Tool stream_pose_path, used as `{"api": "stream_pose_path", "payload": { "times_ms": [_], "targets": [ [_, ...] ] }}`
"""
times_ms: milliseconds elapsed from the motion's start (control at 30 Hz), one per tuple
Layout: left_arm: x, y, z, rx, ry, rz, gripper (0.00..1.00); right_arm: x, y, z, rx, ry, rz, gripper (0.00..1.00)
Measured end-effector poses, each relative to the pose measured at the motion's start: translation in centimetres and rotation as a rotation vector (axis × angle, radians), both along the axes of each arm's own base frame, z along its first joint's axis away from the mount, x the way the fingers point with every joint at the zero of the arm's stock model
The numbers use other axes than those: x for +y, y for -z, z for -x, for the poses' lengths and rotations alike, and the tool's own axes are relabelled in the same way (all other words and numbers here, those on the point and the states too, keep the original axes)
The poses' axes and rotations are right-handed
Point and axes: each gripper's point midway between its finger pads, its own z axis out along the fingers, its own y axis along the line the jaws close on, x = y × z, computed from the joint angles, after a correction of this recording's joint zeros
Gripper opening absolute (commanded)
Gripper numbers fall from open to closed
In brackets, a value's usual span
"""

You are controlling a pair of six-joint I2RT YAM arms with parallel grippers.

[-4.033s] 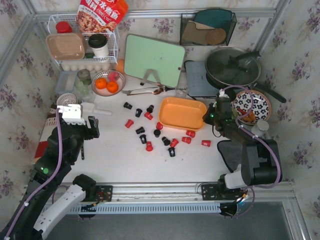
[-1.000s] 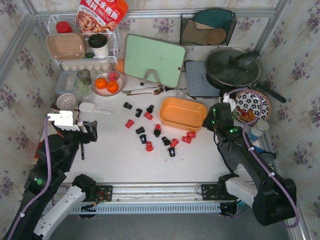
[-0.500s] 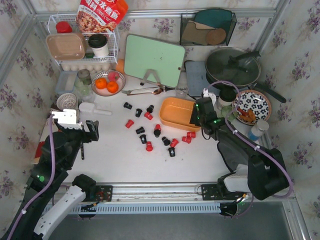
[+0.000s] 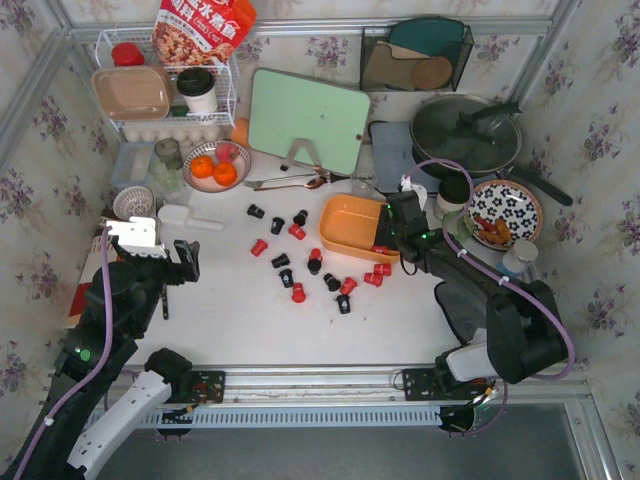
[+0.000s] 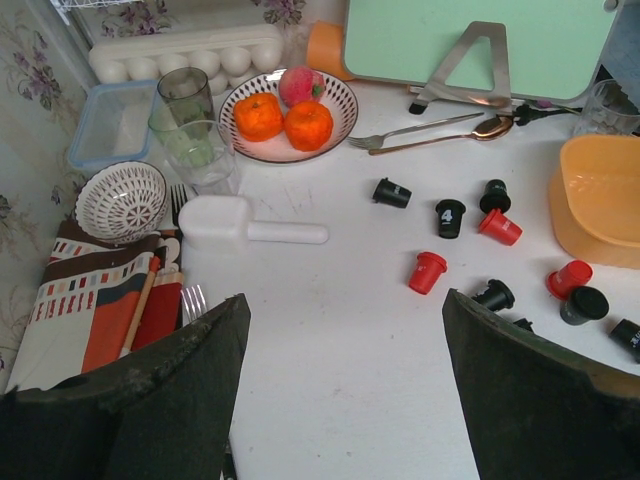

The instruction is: Mix the coffee capsules in the storage basket

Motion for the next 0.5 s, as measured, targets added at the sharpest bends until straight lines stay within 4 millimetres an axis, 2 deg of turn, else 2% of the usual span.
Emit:
{"api": "stream_pose_path", "payload": {
  "times_ms": [233,500],
  "targets": [
    [0.0,0.0,0.0,-0.001,0.001,0.001,0.80,0.3,-1.4,-0.1,-0.024,-0.017,0.002,0.66],
    [0.1,-0.2,0.2,-0.008,0.001,0.004,0.80,4.0,-3.3,3.5,-0.105,-0.097,-0.008,0.65]
  ]
}}
